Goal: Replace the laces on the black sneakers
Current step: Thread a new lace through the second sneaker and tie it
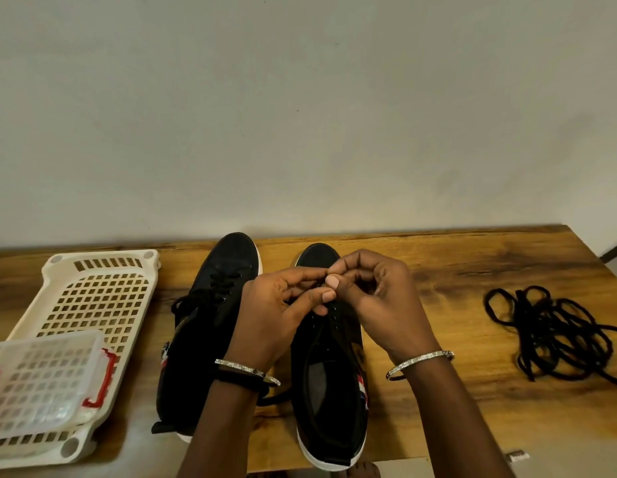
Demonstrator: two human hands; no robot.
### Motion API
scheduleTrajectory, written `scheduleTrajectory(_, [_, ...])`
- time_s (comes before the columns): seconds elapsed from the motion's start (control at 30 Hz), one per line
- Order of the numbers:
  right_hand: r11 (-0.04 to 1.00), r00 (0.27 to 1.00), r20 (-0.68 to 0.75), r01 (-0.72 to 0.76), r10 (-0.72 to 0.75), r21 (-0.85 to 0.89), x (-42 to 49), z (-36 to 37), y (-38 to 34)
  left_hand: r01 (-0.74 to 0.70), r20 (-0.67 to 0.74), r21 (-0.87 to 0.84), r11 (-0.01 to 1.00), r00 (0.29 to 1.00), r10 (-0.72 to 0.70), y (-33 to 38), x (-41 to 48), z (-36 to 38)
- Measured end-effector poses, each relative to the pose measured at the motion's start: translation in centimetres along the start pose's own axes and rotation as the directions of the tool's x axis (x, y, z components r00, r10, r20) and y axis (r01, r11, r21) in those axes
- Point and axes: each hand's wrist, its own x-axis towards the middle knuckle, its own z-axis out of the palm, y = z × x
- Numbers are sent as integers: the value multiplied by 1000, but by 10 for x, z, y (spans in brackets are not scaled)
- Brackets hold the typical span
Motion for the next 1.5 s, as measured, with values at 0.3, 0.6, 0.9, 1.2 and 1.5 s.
scheduleTrajectory(0.3, [988, 972, -179, -147, 153, 45, -1, 1, 4, 101, -136, 52, 994, 986, -94, -10, 0, 10])
scheduleTrajectory(0.6, [939, 948, -88, -317, 307, -131, -60, 8, -5, 190, -103, 158, 969, 979, -175, -12, -3, 4])
scheduleTrajectory(0.9, [849, 971, -237, -157, 39, -504, -58, 35, 15, 145, -67, 286, 947, 989, -131, -11, -6, 5])
scheduleTrajectory(1.2, [966, 881, -445, -231, 159, -112, -48, 45, 27, 96, -52, 550, 829, 995, -80, -7, -5, 7])
scheduleTrajectory(1.5, [966, 885, -394, -256, 249, 37, -40, 40, 27, 134, -114, 567, 813, 990, -84, -11, -5, 20])
